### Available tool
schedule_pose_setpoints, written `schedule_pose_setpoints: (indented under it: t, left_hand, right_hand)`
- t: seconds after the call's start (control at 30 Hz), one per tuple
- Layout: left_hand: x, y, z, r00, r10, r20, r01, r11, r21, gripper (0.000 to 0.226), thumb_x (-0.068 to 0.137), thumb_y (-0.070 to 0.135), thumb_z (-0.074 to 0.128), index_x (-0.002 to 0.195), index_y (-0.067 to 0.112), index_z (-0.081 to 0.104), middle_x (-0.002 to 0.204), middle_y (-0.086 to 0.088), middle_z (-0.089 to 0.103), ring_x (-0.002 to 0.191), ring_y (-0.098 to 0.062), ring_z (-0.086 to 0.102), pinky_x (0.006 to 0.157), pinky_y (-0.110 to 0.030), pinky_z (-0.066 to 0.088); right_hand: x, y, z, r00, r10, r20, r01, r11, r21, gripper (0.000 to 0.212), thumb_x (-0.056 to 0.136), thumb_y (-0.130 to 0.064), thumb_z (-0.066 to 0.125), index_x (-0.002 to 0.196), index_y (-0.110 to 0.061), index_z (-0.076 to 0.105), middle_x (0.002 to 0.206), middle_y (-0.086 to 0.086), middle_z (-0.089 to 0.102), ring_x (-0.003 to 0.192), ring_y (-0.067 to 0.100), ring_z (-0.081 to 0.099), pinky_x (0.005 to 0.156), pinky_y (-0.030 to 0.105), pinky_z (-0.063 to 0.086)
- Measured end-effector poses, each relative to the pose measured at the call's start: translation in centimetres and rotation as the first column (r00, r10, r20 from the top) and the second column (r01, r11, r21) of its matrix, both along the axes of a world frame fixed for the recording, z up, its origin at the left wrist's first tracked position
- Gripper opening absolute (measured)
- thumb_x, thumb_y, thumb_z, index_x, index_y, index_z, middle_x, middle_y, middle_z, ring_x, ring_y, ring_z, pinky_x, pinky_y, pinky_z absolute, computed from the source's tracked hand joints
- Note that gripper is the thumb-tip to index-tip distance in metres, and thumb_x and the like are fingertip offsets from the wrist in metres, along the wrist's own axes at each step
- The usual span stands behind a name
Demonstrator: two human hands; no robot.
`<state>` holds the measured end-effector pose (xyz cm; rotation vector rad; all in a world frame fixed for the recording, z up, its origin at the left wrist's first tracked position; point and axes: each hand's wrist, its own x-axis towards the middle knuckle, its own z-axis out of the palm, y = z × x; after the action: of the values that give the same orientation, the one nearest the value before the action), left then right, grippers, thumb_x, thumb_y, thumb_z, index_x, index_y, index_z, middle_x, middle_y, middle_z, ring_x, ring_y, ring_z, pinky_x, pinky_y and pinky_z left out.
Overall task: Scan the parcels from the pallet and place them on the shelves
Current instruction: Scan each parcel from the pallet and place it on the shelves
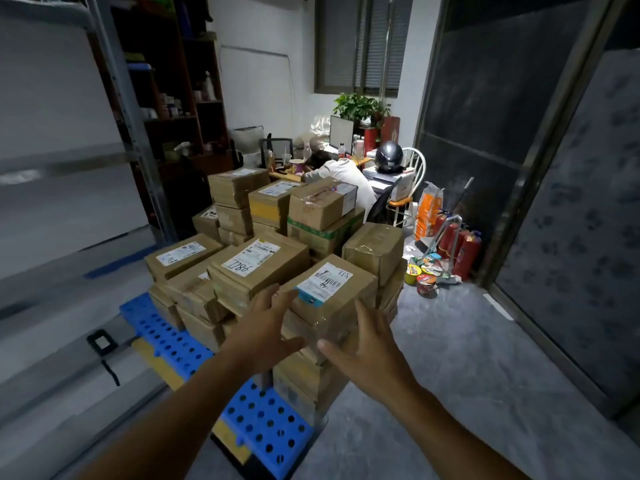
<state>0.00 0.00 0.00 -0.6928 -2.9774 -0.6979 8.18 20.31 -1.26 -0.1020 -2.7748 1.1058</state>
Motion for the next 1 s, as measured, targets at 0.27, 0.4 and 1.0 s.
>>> schedule_pose_setpoints:
  t: [0.27, 0.4, 1.0]
  left_hand:
    - [-4.1, -0.4, -2.1, 0.999, -0.021, 0.043, 0.025, 0.996, -0.083, 0.102, 0.083, 0.062, 0.072, 0.161, 0.034, 0.014, 0.166, -0.001, 0.013, 0.153, -0.026, 0.009, 0.121, -0.048, 0.032]
    - [-4.4, -0.7, -3.5, 1.000, -0.025, 0.001, 0.025, 1.000, 0.004, 0.094, 0.082, 0.053, 0.079, 0.157, 0.030, 0.028, 0.152, 0.001, 0.023, 0.142, -0.021, 0.030, 0.111, -0.038, 0.046]
    - [-2.2, 1.6, -6.2, 0.967, -0.132, 0.218, 0.013, 0.880, 0.474, 0.117, 0.058, 0.038, 0.098, 0.155, 0.028, 0.034, 0.132, 0.014, 0.043, 0.122, -0.005, 0.051, 0.101, -0.034, 0.055]
  right_hand:
    - [-3.3, -1.1, -1.3, 0.995, -0.059, 0.078, 0.064, 0.996, -0.062, 0.111, 0.075, -0.077, 0.063, 0.156, -0.041, -0.005, 0.167, -0.007, 0.006, 0.151, 0.023, 0.021, 0.110, 0.050, 0.042]
    - [-3.7, -1.0, -2.1, 0.995, -0.086, 0.054, 0.092, 0.990, -0.106, 0.109, 0.076, -0.069, 0.070, 0.156, -0.041, 0.001, 0.165, -0.007, 0.012, 0.150, 0.020, 0.021, 0.111, 0.049, 0.042]
    - [-2.3, 2.1, -3.1, 0.998, -0.018, -0.062, -0.008, 0.919, -0.394, 0.104, 0.070, -0.035, 0.091, 0.149, -0.047, 0.026, 0.134, -0.025, 0.056, 0.127, -0.001, 0.053, 0.095, 0.027, 0.055]
